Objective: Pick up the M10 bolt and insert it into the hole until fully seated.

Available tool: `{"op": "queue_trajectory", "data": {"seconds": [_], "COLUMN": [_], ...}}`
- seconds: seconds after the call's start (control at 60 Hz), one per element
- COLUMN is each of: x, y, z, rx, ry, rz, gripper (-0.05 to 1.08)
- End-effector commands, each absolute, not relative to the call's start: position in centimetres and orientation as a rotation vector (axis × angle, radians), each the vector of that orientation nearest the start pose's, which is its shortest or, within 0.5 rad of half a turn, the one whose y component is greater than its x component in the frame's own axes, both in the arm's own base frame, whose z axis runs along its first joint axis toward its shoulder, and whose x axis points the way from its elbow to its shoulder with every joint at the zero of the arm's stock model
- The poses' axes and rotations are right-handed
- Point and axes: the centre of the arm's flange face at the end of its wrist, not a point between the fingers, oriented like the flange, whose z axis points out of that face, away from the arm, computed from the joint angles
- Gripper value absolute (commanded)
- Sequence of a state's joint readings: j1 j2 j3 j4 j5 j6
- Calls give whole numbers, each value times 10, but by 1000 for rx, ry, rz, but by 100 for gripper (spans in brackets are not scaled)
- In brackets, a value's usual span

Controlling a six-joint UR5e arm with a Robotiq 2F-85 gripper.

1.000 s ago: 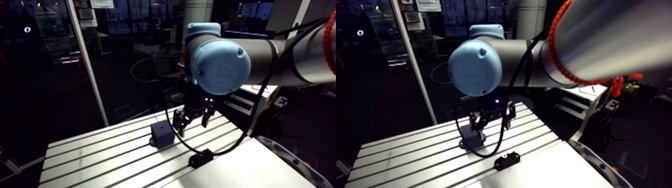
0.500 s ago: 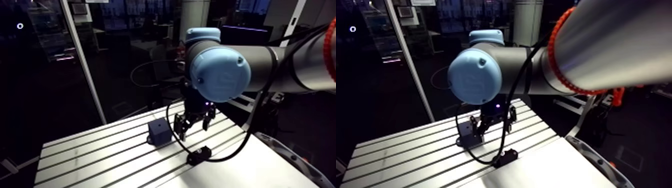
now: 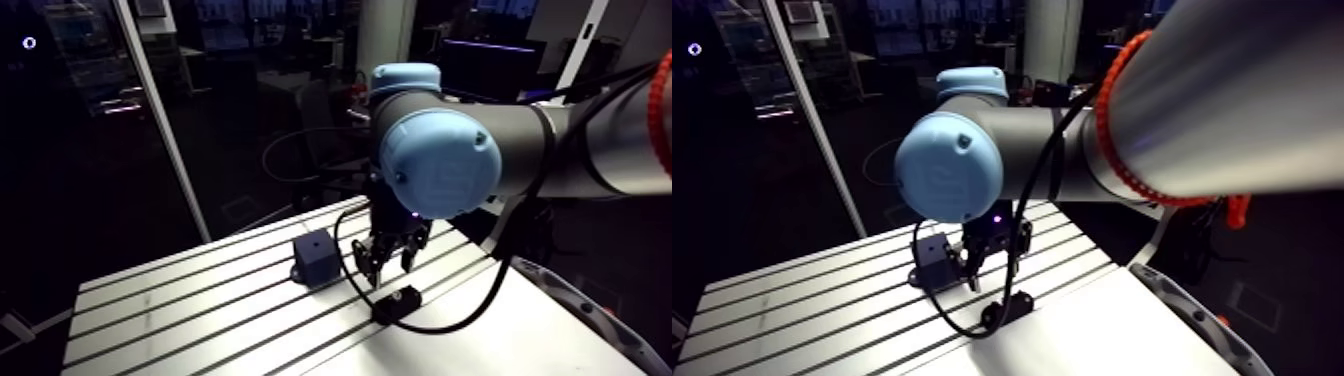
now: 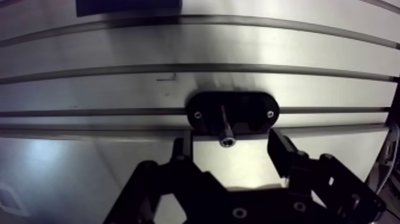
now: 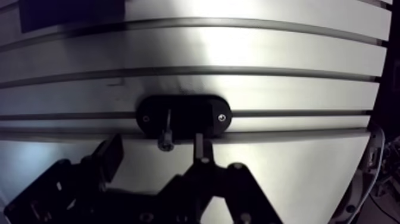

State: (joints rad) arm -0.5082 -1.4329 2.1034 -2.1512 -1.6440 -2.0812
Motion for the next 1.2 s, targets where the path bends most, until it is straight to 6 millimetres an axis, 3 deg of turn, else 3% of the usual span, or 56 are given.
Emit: {"op": "queue_trajectory", "data": {"seconds": [0.017,0.35,1.2], "x": [-456,-448,-446], "y": [112,112,117], "z": [225,213,212], "rx": [-5,4,17], "ry": [3020,3008,3007], "rz": [44,31,26], "gripper": [35,40,46]}}
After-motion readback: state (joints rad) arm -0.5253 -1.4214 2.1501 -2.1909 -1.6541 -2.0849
